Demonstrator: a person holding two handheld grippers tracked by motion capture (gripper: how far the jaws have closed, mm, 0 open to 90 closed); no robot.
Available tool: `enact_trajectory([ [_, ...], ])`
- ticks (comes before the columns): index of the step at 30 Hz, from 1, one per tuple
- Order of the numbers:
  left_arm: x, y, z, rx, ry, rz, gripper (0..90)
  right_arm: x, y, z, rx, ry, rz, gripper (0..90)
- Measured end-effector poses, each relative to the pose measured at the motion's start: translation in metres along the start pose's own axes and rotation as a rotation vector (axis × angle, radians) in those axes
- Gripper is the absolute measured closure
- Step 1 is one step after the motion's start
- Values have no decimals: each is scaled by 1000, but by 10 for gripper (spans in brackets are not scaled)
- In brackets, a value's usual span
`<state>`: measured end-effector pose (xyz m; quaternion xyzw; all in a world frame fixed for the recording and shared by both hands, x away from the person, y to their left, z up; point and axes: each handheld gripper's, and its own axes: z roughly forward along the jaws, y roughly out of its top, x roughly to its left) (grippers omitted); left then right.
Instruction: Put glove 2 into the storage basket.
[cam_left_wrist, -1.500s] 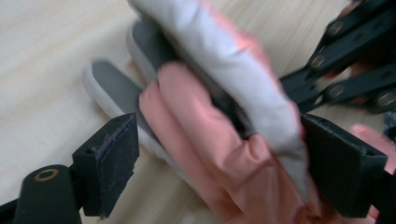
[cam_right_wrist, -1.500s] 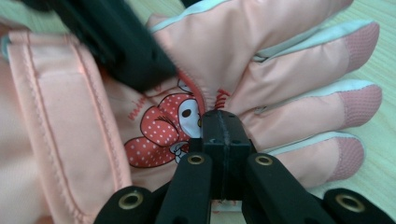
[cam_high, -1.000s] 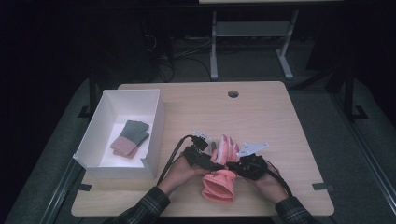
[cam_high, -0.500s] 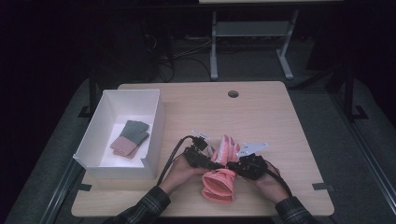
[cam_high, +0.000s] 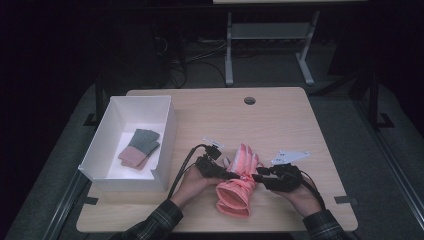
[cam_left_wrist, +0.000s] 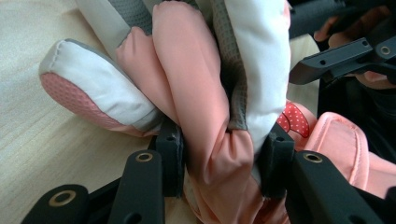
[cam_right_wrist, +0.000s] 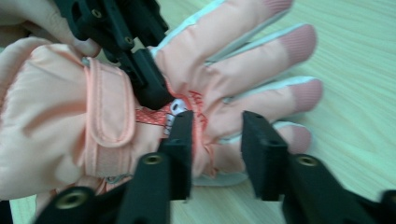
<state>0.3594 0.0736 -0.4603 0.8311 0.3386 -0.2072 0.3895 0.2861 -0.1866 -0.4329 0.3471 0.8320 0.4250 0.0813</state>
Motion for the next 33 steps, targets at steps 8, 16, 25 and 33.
enact_trajectory([
  [8, -3, 4, -6, -1, -25, 5, 616, -8, -8, -13, -12, -42, 48, 267],
  [16, -7, 10, -22, -36, -24, 20, 616, -13, -19, -19, -1, -71, 76, 170],
  [25, -15, 18, -43, -71, -10, 30, 615, -15, -26, -19, 5, -93, 83, 143],
  [33, -25, 20, -60, -73, 50, 48, 614, -15, -25, -16, 9, -97, 69, 141],
])
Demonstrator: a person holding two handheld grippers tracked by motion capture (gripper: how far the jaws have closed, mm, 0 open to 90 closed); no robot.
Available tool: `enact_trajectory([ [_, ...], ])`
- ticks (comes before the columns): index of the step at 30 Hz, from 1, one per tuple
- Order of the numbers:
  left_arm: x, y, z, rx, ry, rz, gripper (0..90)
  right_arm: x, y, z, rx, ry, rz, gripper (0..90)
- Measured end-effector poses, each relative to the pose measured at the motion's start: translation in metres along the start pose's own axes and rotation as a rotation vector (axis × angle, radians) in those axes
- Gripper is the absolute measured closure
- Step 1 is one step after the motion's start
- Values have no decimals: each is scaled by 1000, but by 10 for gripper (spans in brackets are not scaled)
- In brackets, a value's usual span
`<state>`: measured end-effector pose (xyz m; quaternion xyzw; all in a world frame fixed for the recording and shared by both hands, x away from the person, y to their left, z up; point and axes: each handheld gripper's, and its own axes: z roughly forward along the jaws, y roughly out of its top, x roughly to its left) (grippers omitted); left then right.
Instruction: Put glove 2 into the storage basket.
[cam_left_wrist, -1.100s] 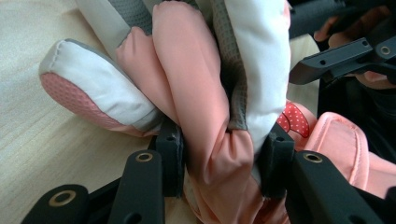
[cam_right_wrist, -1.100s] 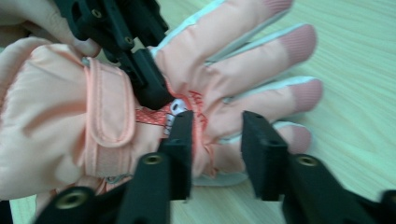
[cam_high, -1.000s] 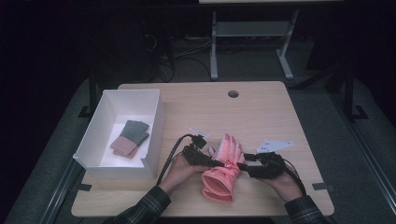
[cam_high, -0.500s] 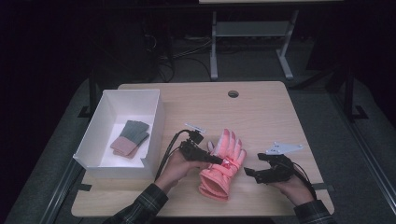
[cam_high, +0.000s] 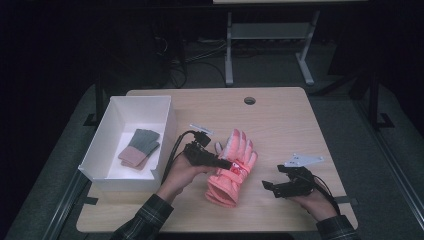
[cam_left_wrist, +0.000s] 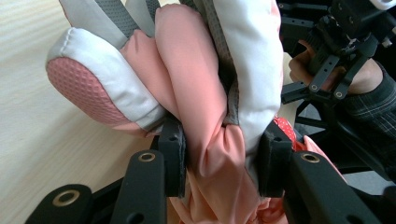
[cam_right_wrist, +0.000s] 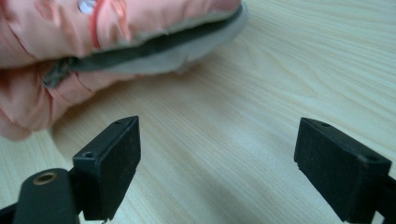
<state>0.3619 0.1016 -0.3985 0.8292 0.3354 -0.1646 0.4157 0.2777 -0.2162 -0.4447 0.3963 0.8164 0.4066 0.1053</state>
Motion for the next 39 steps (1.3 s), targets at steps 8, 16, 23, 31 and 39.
enact_trajectory([
  [8, -9, 14, -21, -4, 41, 11, 612, 1, -1, 1, 7, 1, 5, 137],
  [16, -16, 29, -50, -15, 65, 21, 612, 0, -1, 1, 9, -4, 4, 137],
  [23, -19, 36, -69, -30, 77, 26, 611, -2, -2, 1, 16, -13, 15, 138],
  [31, -21, 46, -99, -63, 112, 35, 609, -3, -3, 2, 22, -14, 13, 137],
  [39, -19, 52, -130, -100, 135, 35, 610, -2, -3, 2, 25, -14, 12, 137],
])
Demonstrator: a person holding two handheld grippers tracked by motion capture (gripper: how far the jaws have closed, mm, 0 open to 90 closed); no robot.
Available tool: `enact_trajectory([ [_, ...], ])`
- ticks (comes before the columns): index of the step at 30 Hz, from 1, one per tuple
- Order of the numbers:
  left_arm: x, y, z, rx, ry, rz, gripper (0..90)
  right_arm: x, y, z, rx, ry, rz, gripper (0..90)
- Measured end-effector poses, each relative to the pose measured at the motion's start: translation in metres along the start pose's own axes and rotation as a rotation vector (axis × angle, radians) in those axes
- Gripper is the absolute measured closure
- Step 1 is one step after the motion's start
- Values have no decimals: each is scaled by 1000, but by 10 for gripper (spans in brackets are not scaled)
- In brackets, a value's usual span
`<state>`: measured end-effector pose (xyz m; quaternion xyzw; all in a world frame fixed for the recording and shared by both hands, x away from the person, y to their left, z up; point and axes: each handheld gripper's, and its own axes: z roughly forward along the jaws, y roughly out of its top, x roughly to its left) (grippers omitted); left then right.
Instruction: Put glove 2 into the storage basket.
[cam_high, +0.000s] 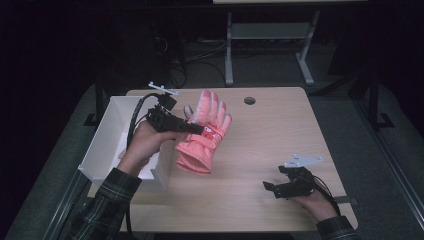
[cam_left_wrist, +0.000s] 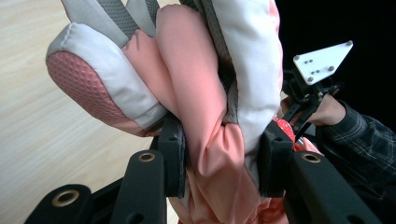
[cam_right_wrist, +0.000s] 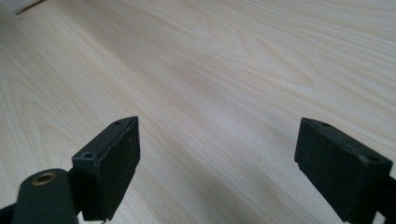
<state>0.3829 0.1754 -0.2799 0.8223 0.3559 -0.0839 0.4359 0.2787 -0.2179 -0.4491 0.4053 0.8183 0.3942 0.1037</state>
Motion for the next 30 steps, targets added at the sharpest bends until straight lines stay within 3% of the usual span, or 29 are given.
enact_trajectory([
  [14, 19, 4, -52, -50, 83, -23, 610, -1, -1, 0, -6, -1, -7, 137],
  [23, 35, -4, -85, -81, 134, -49, 610, -1, -2, 1, -16, -2, -3, 137],
  [30, 54, -14, -111, -120, 167, -94, 610, -1, -2, 1, -15, -1, 1, 137],
])
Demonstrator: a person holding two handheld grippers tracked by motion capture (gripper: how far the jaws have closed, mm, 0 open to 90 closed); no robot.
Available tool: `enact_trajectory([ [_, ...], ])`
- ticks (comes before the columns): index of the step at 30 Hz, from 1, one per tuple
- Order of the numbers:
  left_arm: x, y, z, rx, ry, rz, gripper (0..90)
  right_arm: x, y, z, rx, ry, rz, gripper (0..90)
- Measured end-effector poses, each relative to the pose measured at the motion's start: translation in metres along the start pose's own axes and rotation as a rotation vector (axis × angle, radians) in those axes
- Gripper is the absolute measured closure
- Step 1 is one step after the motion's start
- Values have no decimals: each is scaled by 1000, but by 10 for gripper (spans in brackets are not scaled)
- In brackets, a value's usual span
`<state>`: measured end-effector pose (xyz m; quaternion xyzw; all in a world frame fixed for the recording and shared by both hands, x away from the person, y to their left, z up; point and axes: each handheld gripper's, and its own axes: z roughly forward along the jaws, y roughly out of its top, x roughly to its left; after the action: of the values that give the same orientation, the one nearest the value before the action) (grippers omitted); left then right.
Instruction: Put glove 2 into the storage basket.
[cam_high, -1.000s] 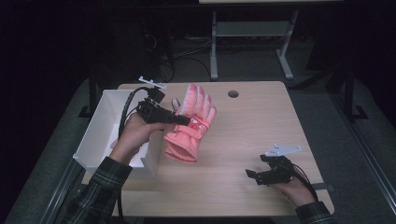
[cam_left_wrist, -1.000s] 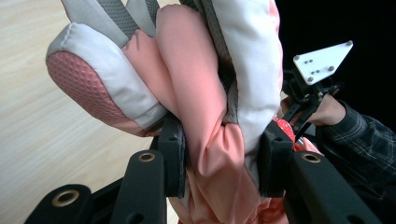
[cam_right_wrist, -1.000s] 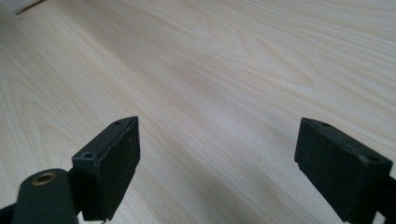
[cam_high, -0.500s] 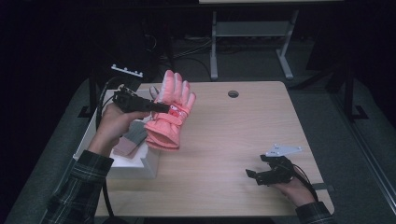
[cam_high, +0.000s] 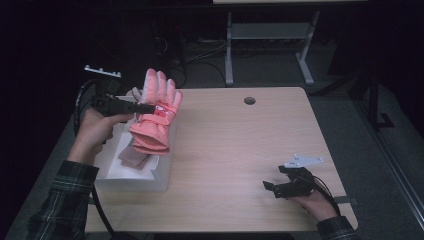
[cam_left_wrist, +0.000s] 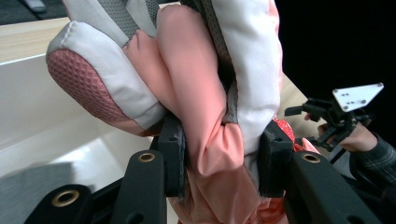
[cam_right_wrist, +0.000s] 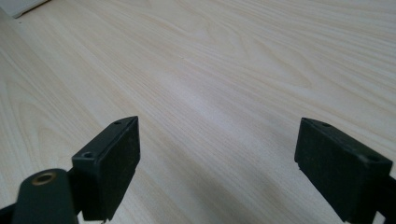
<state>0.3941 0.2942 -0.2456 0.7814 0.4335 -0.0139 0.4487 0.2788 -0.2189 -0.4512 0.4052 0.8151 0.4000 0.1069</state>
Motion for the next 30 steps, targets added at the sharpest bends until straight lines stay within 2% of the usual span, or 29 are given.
enact_trajectory([
  [4, 14, -2, -11, -4, 25, -19, 610, 0, 0, 0, 3, -1, -2, 137],
  [5, 21, -4, -15, -2, 34, -34, 610, 0, 0, 0, 3, -1, 0, 137],
  [8, 28, -7, -18, 4, 45, -42, 609, -1, 0, 0, 3, -2, -1, 137],
  [9, 34, -11, -18, 9, 59, -51, 609, -1, 0, 0, 4, -1, 5, 138],
  [10, 34, -11, -18, 9, 59, -51, 609, -1, 0, 0, 4, -1, 5, 138],
  [12, 42, -15, -15, 34, 78, -53, 609, -1, -1, 0, 5, 0, 8, 137],
  [18, 53, -24, -5, 58, 100, -68, 608, -1, -1, 0, 5, -4, 7, 137],
  [25, 74, -38, 17, 116, 116, -105, 607, -2, -1, -1, -1, -9, 3, 138],
  [30, 81, -46, 30, 144, 108, -118, 606, -3, -1, 0, -3, -7, 3, 137],
])
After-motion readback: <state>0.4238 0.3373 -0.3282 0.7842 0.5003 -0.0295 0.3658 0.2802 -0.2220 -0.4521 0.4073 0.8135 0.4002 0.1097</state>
